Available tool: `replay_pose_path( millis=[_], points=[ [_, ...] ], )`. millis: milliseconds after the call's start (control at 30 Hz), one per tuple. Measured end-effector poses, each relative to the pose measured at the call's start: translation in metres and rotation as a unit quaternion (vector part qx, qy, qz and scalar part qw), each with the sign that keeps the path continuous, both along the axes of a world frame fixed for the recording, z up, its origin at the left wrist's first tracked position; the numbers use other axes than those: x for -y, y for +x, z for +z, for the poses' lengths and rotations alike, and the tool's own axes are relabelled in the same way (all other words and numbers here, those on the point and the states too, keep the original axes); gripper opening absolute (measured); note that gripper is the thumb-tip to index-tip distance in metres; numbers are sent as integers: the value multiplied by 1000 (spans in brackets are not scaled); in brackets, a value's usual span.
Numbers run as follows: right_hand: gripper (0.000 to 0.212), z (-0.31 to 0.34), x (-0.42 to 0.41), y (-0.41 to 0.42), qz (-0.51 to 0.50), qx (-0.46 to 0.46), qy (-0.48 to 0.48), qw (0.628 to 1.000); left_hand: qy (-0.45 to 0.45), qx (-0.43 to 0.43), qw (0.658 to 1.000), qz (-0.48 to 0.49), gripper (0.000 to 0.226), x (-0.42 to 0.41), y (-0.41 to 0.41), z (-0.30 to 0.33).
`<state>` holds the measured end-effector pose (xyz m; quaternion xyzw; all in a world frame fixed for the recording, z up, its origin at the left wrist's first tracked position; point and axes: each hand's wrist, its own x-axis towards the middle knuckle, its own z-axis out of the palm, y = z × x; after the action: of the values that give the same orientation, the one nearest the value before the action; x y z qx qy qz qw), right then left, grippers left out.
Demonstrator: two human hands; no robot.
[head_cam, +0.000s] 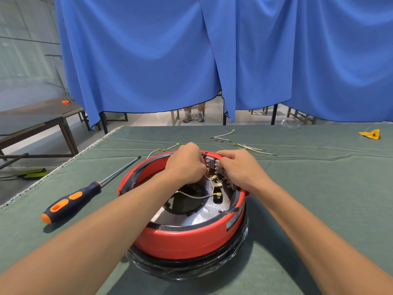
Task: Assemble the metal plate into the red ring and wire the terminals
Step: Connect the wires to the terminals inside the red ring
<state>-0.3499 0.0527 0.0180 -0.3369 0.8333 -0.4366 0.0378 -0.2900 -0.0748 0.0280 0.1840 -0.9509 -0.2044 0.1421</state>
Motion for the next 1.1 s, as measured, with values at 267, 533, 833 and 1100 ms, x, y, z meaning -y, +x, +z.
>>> replay_pose_path(
  millis=[267, 533, 833, 1100],
  points=[
    [26, 0, -1, 1, 0, -6, 2, 1000, -9, -1, 1000, 3, 12, -2, -1, 0],
    [30, 2, -3, 2, 5, -11, 1, 1000, -14, -8, 1000, 15, 12, -3, 0, 0],
    [30, 2, -4, 2, 2, -12, 8, 1000, -56, -17, 998, 14, 12, -9, 4, -1],
    [29, 0, -5, 1, -3, -14, 10, 1000, -48, 2, 999, -2, 15, -11, 7, 2]
  ],
)
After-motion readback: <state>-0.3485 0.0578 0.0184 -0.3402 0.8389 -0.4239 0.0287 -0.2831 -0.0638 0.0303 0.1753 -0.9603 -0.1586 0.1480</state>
